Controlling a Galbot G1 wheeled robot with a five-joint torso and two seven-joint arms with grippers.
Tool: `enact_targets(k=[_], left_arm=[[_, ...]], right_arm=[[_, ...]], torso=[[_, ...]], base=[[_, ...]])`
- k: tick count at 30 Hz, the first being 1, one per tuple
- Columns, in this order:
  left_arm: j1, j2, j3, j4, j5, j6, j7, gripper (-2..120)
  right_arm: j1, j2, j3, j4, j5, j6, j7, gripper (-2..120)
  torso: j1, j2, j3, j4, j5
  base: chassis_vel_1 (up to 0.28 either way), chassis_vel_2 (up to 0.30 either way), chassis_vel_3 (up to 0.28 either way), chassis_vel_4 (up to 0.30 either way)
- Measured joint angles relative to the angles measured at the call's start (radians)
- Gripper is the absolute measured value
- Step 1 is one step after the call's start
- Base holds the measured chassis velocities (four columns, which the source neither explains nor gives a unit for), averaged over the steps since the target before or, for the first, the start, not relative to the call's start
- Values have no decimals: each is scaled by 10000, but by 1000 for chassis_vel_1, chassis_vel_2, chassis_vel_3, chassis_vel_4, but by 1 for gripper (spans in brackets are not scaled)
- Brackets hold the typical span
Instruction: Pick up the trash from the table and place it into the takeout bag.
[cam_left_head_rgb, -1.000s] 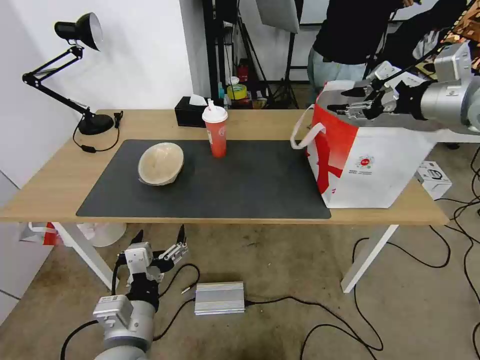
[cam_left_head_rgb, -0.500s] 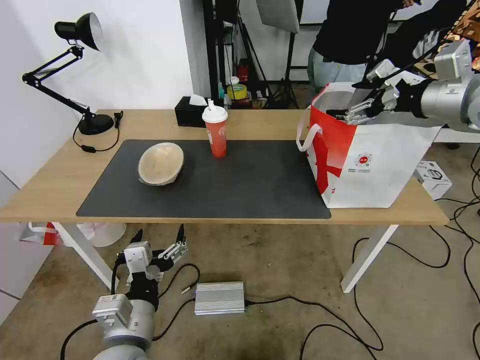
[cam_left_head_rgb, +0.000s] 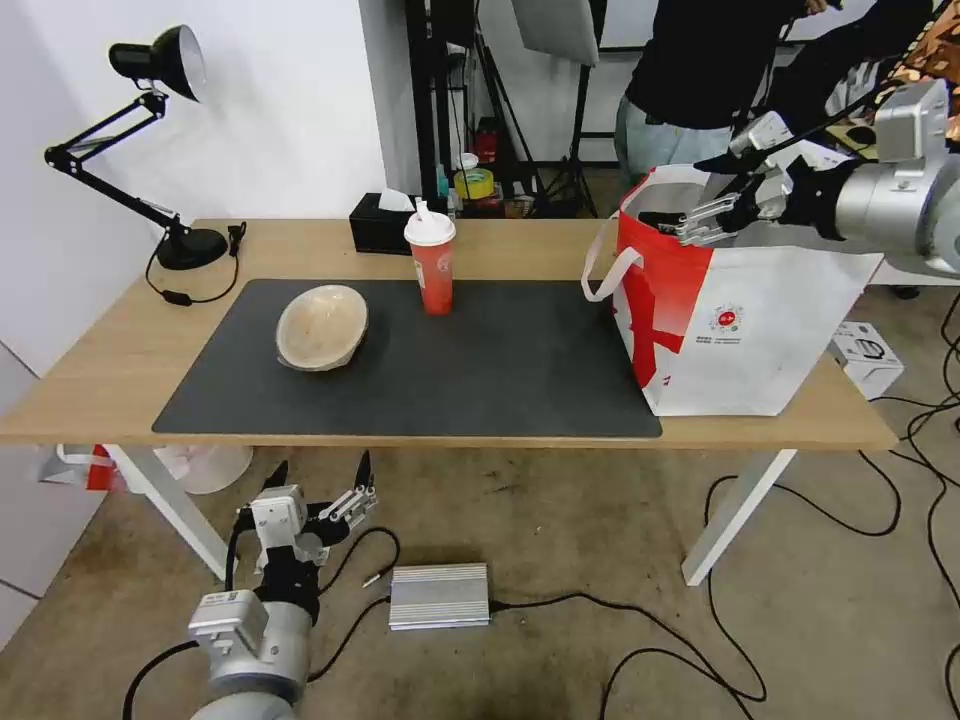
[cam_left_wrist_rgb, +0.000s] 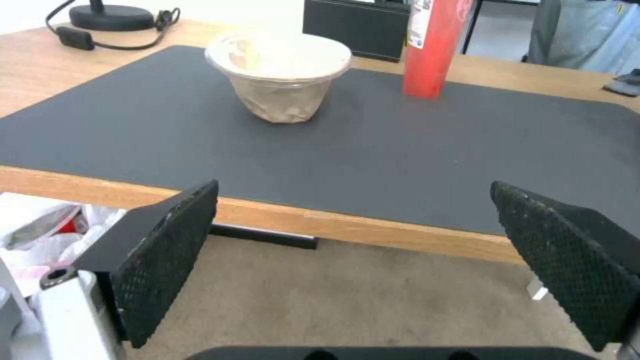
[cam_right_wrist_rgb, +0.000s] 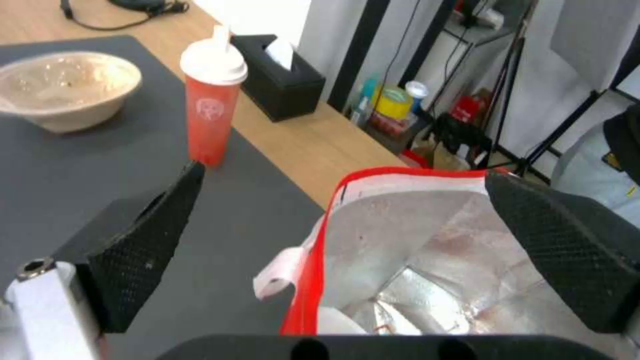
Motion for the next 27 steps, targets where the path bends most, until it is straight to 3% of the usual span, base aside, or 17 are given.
enact_targets(k=[9,12,16,24,27], left_arm=[[85,0,6,-43,45,-38,0,98],[109,0,6,-83,47,-42,0,103],[129,0,1,-127,50,-47,-1,97],[156,0,-2,-154,87,-71,-3,101],[155,0,-7,-169,88,-73,-4,97]], right_arm=[[-921,106,571,632,409,526,794,100],[-1133,136,621,807,482,727,1046,100],[-1289,205,640,990,671,870,1445,100],[-1891,311,641,1604,1056,1435,2583,100],[-2188,322,628,1769,1085,1733,2873,100]], torso=[[0,0,0,-1,0],[0,0,0,0,0],[0,0,0,1,-1],[0,0,0,0,-1],[0,0,0,0,0]], base=[[0,0,0,0],[0,0,0,0],[0,0,0,0],[0,0,0,0],[0,0,0,0]])
